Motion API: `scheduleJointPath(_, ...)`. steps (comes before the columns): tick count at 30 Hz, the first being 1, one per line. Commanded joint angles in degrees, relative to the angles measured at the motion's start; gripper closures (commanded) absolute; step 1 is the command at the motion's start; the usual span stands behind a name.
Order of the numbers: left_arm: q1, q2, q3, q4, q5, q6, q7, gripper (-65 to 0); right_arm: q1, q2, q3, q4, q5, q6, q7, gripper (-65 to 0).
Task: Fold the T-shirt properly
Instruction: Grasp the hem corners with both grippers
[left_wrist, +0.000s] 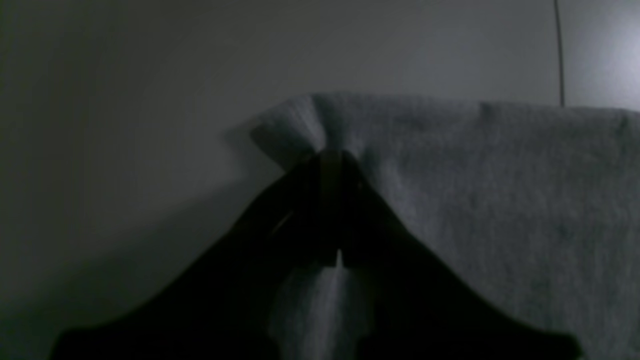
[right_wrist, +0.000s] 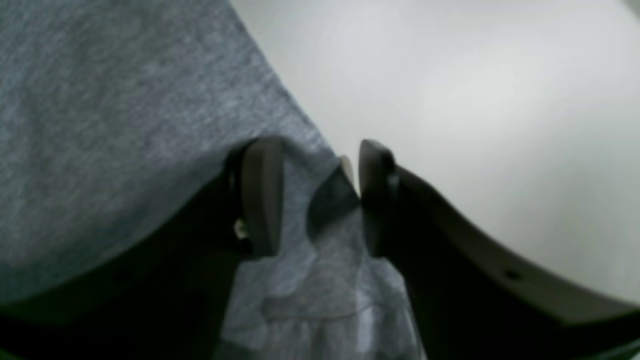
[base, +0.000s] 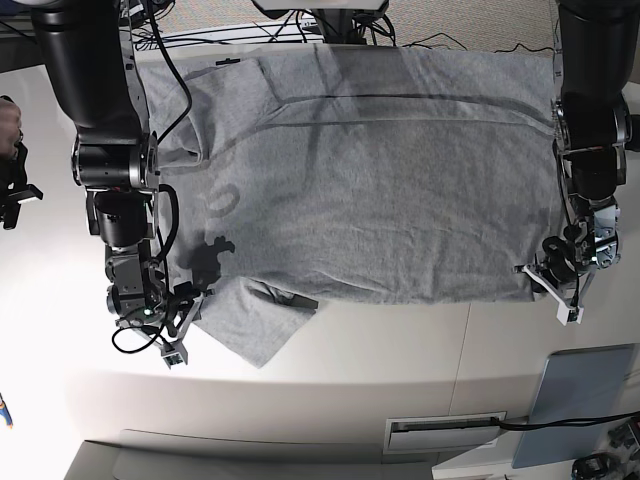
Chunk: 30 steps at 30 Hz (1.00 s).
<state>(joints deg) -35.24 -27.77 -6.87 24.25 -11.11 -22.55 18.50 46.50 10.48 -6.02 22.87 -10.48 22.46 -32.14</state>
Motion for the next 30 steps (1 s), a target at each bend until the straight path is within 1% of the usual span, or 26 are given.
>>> scheduleJointPath(1,-0.92,-0.63,0.00,0.22,0.90,-0.02,1.57,0.0,1.11,0.50,0.07,0.15,-1.14,0.98,-3.50,-18.8)
scheduleJointPath(3,-0.92,-0.63,0.00,0.22,0.90,-0.02,1.55,0.0,1.11,0.50,0.07,0.15,-1.14,1.84,-4.68,-10.4)
scheduleJointPath(5,-0.92,-0.63,0.00,0.22,0.87,-0.02,1.55,0.0,1.09,0.50,0.07,0.15,-1.11,1.81,-5.57,-0.5)
scheduleJointPath(9,-0.79,-0.66,0.00,0.22,0.87,0.02,1.57,0.0,1.11,0.48,0.07,0.15,-0.92,1.07,-5.46,0.0)
scheduleJointPath(13,-0.85,-0.72,0.00,0.39,0.87,0.00,2.12,0.0,1.14,0.50,0.07,0.33,-0.85,0.72,-3.98,0.0)
scheduleJointPath(15,-0.81,-0.92,0.00,0.98,0.87,0.02,2.95,0.0,1.14,0.59,0.07,0.94,0.44,0.72,-4.02,0.0)
scheduleJointPath(19,-0.81,-1.70,-0.04,2.67,0.57,0.00,4.76,0.0,1.11,0.94,0.09,3.17,3.96,0.74,-5.20,0.0)
scheduleJointPath(22,-0.79,-2.93,-0.04,4.39,-2.47,-0.07,7.72,0.0,1.03,0.98,0.09,5.35,4.24,0.81,-7.06,0.0)
scheduleJointPath(26,-0.79,-4.74,-0.04,6.54,-5.95,-3.56,10.19,0.0,-0.61,0.98,0.09,10.86,4.57,0.59,-8.63,0.0)
scheduleJointPath(30,-0.79,-5.42,-0.04,8.79,-8.28,-4.33,11.08,0.0,-5.01,1.03,0.09,21.68,4.68,-1.38,-11.47,0.0)
